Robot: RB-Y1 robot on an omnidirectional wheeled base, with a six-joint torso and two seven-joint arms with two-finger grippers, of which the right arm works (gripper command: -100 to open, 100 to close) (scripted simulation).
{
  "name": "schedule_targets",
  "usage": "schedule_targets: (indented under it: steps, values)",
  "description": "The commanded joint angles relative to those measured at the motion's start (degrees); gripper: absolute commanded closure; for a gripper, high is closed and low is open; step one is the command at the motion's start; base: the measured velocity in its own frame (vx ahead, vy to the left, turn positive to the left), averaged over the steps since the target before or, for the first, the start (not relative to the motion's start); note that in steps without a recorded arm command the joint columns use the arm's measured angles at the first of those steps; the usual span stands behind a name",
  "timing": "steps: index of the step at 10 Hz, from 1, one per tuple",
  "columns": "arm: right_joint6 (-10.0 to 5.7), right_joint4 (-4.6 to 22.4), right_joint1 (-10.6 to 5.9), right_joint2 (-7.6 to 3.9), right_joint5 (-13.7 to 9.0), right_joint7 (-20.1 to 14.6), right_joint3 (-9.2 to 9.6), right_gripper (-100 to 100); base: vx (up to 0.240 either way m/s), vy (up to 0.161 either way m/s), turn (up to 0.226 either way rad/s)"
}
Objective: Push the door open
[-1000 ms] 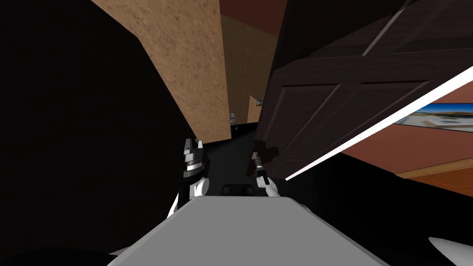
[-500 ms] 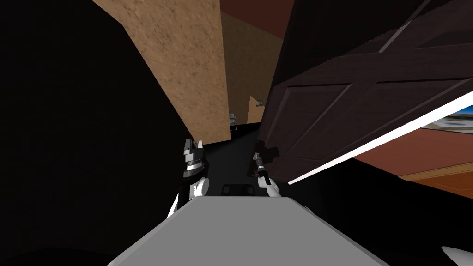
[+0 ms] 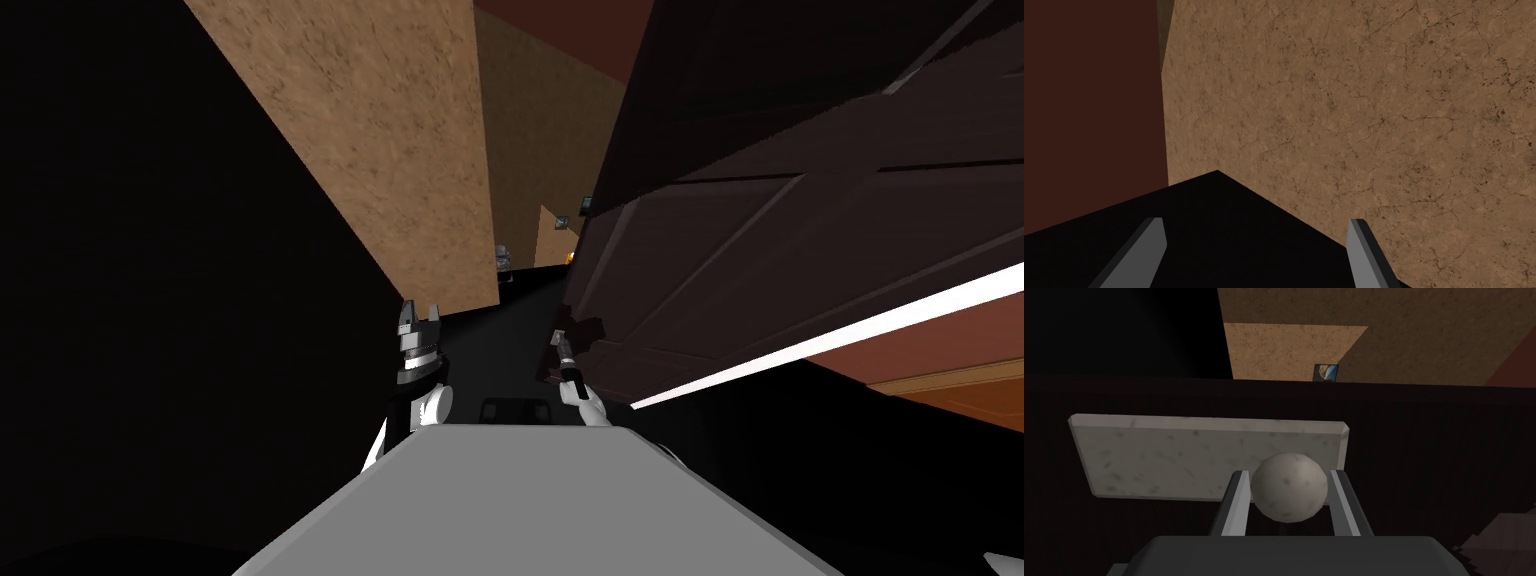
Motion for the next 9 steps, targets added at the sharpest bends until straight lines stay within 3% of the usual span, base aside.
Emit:
schedule_targets:
  steps: [1,8,9]
  values:
    - [-0.15,-0.14,0.18,-1.23,-0.84,0.11,-1.51,100,0.196,0.075,-0.058]
    - [0.08,0.09,0.06,-1.83,-2.93,1.24,-4.94,100,0.179,0.041,-0.065]
    - [0.17,0.17,0.02,-1.94,-3.68,1.65,-6.19,100,0.161,0.029,-0.078]
